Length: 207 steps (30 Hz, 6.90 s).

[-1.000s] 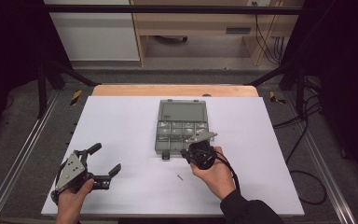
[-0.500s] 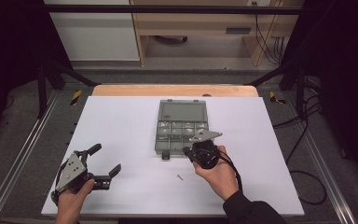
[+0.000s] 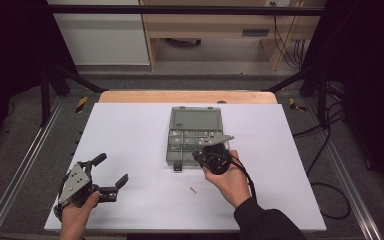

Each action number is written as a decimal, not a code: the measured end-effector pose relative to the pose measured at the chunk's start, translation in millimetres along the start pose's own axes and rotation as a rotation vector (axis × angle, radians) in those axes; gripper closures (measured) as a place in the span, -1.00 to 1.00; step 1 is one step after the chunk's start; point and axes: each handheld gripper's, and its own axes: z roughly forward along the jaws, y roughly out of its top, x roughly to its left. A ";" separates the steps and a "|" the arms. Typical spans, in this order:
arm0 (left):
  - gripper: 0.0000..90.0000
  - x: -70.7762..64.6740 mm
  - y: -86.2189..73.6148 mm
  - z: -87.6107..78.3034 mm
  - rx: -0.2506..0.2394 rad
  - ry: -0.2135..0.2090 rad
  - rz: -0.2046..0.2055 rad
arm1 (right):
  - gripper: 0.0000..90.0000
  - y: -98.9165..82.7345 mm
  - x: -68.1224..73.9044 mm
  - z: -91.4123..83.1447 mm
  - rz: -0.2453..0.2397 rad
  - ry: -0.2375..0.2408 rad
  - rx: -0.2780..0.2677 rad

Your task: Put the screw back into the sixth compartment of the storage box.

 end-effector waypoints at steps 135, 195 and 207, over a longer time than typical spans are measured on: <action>-0.98 -3.6 0.9 5.1 -0.007 -0.029 0.013 | 0.55 -38.9 34.9 31.9 -0.100 0.070 0.417; -0.98 -8.9 1.0 10.5 0.012 -0.053 0.030 | 0.95 -13.1 15.3 17.4 -0.043 0.009 0.141; -0.98 -8.2 1.1 9.9 0.011 -0.050 0.028 | 0.95 6.0 2.2 16.6 -0.005 -0.036 -0.001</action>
